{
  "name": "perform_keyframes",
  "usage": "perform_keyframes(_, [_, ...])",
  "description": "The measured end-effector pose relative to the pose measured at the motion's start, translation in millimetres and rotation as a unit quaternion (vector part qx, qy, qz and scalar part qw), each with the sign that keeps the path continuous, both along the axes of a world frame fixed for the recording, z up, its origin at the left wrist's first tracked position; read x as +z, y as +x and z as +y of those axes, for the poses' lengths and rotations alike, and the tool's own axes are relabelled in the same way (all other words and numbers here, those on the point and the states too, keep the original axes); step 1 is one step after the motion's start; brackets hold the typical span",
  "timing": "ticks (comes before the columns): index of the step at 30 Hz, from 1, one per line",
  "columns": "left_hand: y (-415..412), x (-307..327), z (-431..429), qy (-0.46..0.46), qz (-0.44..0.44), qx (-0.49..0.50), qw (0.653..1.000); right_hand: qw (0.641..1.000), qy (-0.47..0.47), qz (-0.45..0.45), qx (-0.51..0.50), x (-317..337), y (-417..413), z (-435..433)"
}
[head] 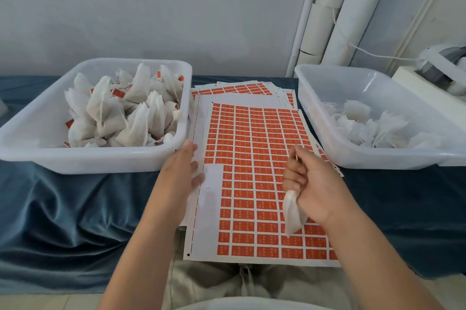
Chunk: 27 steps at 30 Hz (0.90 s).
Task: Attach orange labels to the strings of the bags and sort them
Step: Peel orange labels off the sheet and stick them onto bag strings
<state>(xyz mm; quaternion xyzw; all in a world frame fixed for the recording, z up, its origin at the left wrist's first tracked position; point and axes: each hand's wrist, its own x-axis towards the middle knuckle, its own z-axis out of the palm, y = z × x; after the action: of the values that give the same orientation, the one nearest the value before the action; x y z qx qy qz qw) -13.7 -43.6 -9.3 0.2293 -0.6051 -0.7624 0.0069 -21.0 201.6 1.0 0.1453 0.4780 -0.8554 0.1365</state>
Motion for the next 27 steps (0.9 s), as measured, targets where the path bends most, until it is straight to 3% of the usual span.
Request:
perform_keyframes(6, [-2.7, -1.9, -6.2, -0.024, -0.027, -0.008, 0.999, 0.997, -0.035, -0.063, -0.012, -20.7, -14.2, 14.0])
perform_keyframes(9, [3.5, -3.2, -4.6, -0.218, -0.033, -0.119, 0.968, 0.998, -0.023, -0.061, -0.013, -23.7, -16.4, 21.4])
perform_keyframes(11, [8.1, 0.2, -0.4, -0.254, -0.031, -0.152, 0.955, 0.998, -0.011, -0.059, -0.007, -22.7, -14.8, 20.4])
perform_keyframes(13, [9.4, -0.7, 2.0, -0.241, -0.016, -0.181, 0.953, 0.999, 0.031, -0.042, 0.005, -17.2, -10.2, 14.5])
perform_keyframes(15, [10.9, -2.6, 4.0, -0.244, 0.001, -0.211, 0.946, 0.99, 0.14, 0.006, 0.024, -6.3, -2.1, 3.9])
perform_keyframes(17, [13.8, -1.1, 5.8, -0.251, 0.033, -0.216, 0.943, 0.946, 0.312, 0.078, 0.039, 5.8, 9.9, -9.8])
perform_keyframes(20, [19.8, 4.9, 7.9, -0.246, 0.097, -0.235, 0.935, 0.823, 0.507, 0.246, 0.07, 12.2, 23.8, -25.8])
perform_keyframes(24, [32.6, 16.0, 12.8, -0.305, 0.18, -0.267, 0.896, 0.682, 0.621, 0.377, 0.082, 6.9, 33.8, -35.2])
perform_keyframes(27, [37.9, 19.7, 16.4, -0.363, 0.221, -0.268, 0.865, 0.601, 0.663, 0.444, 0.03, 7.9, 36.9, -33.4])
